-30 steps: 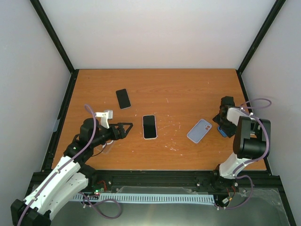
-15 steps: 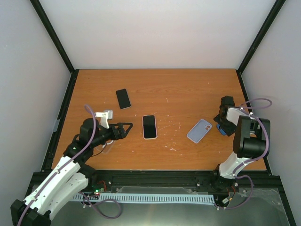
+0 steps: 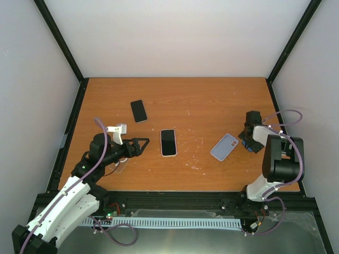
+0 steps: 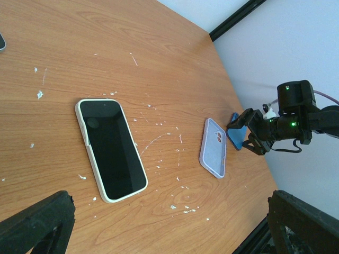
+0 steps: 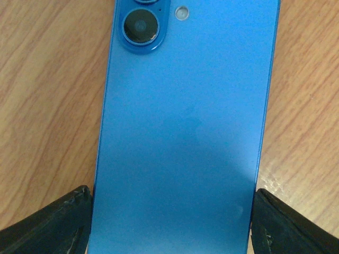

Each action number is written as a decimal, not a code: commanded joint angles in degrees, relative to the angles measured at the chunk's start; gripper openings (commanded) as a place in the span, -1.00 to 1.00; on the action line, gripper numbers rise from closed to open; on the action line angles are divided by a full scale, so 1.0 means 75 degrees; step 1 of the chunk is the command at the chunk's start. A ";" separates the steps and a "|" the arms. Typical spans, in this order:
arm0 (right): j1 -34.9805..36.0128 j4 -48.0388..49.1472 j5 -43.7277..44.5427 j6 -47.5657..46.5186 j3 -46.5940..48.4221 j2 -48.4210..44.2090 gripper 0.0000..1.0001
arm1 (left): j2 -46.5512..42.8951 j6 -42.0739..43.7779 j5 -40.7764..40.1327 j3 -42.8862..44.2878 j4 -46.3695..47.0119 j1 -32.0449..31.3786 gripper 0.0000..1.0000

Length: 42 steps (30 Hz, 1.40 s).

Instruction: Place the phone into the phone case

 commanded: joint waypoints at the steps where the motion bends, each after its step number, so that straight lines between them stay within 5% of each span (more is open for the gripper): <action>1: 0.0649 -0.0848 -0.1096 -0.0063 -0.0503 0.0306 0.51 | 0.0026 -0.0034 0.0002 0.0124 0.0213 -0.0027 0.99; 23: 0.2949 -0.0215 -0.2074 -0.0988 -0.0003 -0.0028 0.31 | 0.0704 -0.0270 -0.0099 0.0312 0.0161 -0.0023 0.99; 42: 0.4368 0.0886 -0.2625 -0.1642 0.0074 -0.0415 0.19 | 0.2849 -0.1070 0.0730 0.0820 0.1349 -0.0017 0.82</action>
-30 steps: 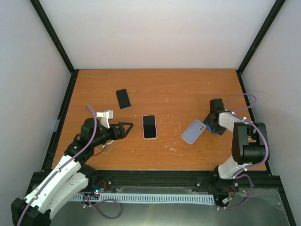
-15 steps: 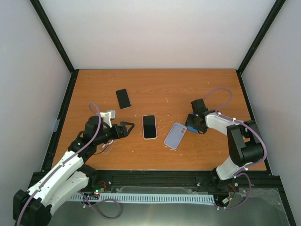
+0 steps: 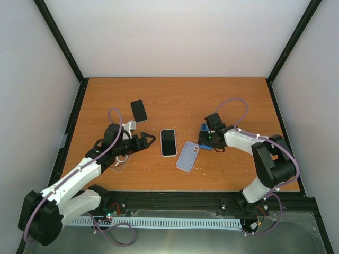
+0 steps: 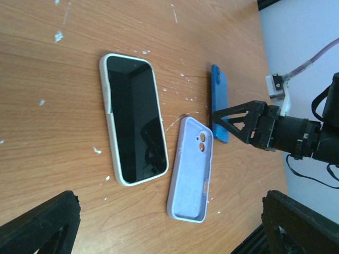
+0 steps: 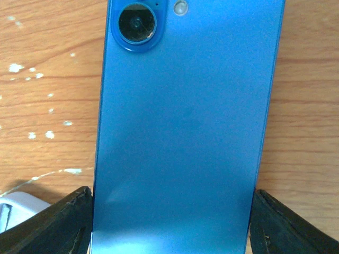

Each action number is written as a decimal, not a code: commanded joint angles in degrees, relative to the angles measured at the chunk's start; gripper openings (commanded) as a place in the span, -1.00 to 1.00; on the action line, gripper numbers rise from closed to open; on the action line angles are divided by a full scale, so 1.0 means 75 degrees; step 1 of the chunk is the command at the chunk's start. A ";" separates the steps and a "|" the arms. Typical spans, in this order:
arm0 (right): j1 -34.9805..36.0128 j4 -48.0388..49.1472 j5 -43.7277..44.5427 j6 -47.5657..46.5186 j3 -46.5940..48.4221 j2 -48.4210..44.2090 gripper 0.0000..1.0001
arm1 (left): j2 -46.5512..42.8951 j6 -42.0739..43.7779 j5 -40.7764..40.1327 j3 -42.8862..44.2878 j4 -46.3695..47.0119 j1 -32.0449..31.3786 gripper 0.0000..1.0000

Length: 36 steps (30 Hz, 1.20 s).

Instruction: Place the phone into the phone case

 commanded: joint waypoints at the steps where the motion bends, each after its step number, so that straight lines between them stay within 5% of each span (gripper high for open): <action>1: 0.0242 0.0439 -0.0536 -0.0175 -0.0036 -0.0259 0.19 | 0.0651 -0.0262 0.0520 0.0604 0.0896 -0.0019 0.80; 11: 0.0610 0.0930 -0.0978 -0.0401 -0.0329 -0.1032 0.15 | 0.1948 -0.0361 0.1308 0.0920 0.1857 -0.0020 0.55; 36: 0.2823 0.1834 -0.1249 0.0779 0.0164 -0.1239 0.10 | 0.3742 -0.1310 0.2422 0.0537 0.3959 -0.0023 0.42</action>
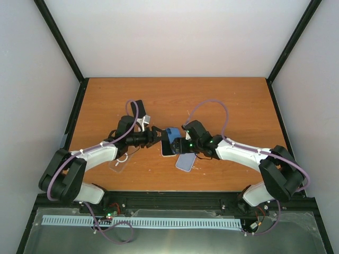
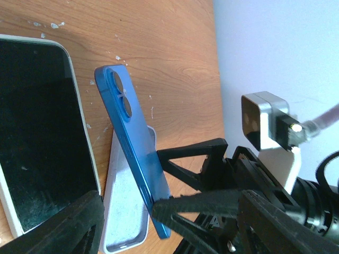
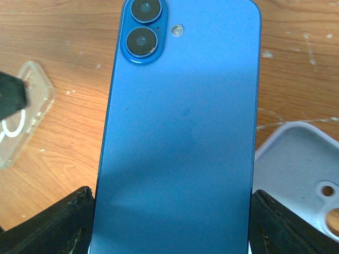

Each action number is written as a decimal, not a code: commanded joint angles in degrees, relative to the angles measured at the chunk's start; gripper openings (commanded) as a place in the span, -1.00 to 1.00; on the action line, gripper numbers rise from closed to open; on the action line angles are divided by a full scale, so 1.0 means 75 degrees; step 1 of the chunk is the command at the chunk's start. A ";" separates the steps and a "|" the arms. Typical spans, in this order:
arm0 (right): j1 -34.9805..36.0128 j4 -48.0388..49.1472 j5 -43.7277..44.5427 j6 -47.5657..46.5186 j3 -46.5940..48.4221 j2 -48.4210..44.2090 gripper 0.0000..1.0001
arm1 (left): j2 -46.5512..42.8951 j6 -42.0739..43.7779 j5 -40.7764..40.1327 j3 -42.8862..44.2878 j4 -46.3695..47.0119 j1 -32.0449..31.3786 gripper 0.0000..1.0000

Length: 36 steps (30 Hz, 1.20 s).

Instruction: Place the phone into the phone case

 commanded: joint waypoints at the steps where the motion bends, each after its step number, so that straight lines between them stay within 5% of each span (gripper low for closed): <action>1: 0.0261 0.0545 0.0014 0.0290 0.0315 -0.0175 0.10 | 0.0286 -0.0321 0.0182 -0.0130 0.0634 -0.0023 0.42; 19: 0.0646 0.0771 0.0015 0.0556 0.0457 0.0087 0.10 | 0.0732 -0.0899 0.0379 -0.0456 0.1489 -0.0034 -0.05; 28: 0.0740 0.0643 0.0047 0.0324 0.0383 -0.0034 0.11 | 0.0680 -0.0903 0.0492 -0.0461 0.1537 -0.0035 -0.66; 32: 0.0753 -0.0034 0.0717 0.0355 0.0454 -0.0134 0.10 | 0.0539 -0.0408 0.0206 -0.0185 0.0703 -0.0034 -0.62; 36: 0.0753 -0.0510 0.1247 0.0787 0.0373 -0.0336 0.08 | 0.0209 0.0788 -0.0746 0.0186 -0.0988 -0.0034 -0.26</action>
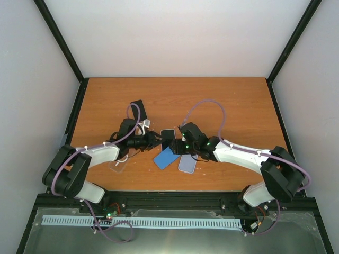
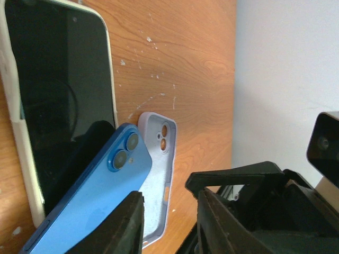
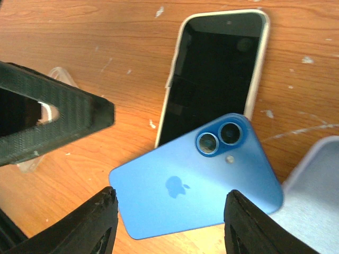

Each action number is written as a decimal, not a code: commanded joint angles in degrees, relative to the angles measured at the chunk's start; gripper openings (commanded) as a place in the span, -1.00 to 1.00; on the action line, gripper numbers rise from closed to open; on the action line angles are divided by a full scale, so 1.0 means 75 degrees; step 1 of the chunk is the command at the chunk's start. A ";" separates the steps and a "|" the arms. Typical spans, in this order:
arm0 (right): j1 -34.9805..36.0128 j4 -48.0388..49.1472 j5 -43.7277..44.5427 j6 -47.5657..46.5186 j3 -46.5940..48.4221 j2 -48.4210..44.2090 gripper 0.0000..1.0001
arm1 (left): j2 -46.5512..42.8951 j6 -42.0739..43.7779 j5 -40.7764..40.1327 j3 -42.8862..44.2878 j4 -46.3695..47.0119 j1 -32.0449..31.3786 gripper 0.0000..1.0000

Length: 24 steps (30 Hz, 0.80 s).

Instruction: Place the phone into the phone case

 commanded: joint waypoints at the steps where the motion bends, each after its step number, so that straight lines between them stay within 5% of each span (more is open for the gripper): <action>1: 0.0074 -0.0494 0.0687 0.0403 0.0034 -0.0342 0.08 | -0.0457 0.1499 -0.1076 0.0584 -0.1928 -0.0034 -0.18; 5: 0.0062 0.0532 0.0379 0.0919 -0.0759 -0.0333 0.05 | -0.0493 0.2010 -0.1382 0.0520 -0.2714 -0.0034 -0.07; 14: 0.0092 0.3197 -0.0364 0.2591 -0.2111 -0.0027 -0.05 | -0.0055 0.1908 -0.0881 -0.0107 -0.2298 -0.0034 -0.12; 24: 0.0132 0.3504 -0.0301 0.2860 -0.2033 0.0769 -0.13 | 0.0683 0.2410 -0.0573 0.0183 -0.2225 -0.0034 -0.02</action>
